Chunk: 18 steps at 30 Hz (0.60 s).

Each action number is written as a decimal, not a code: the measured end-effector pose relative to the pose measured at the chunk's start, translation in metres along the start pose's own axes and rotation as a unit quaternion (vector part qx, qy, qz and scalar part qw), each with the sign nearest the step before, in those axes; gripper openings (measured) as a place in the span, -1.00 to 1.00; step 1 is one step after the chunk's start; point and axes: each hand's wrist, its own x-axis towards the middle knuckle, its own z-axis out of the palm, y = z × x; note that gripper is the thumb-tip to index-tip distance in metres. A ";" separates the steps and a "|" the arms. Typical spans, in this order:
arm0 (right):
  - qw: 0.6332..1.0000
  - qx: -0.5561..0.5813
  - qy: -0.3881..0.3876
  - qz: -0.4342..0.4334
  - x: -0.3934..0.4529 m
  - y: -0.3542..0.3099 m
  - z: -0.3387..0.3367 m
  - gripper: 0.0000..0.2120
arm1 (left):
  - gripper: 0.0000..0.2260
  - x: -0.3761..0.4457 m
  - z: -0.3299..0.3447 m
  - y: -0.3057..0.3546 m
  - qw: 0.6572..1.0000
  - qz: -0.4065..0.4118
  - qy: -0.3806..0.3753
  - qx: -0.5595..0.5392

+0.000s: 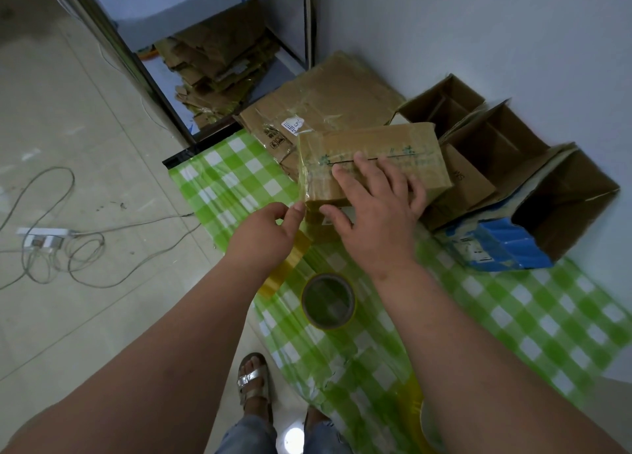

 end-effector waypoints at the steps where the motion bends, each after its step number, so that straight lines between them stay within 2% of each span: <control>1: 1.000 -0.001 -0.001 -0.006 -0.001 0.002 0.001 -0.51 | -0.56 0.000 0.000 0.000 1.000 -0.001 -0.003 -0.004; 7: 1.000 0.017 -0.002 -0.005 -0.005 0.003 0.004 -0.47 | -0.51 0.002 0.002 -0.001 0.998 -0.027 -0.021 -0.043; 12: 0.998 0.010 0.020 0.050 0.004 -0.009 0.007 -0.37 | -0.52 0.005 0.004 -0.003 0.994 -0.053 -0.049 -0.087; 15: 0.999 0.011 0.028 0.044 0.006 -0.013 0.009 -0.39 | -0.54 0.010 0.000 -0.005 0.992 -0.069 -0.055 -0.093; 18: 0.999 0.025 0.017 0.024 0.001 -0.008 0.007 -0.49 | -0.55 0.014 -0.003 -0.002 0.996 -0.063 -0.042 -0.048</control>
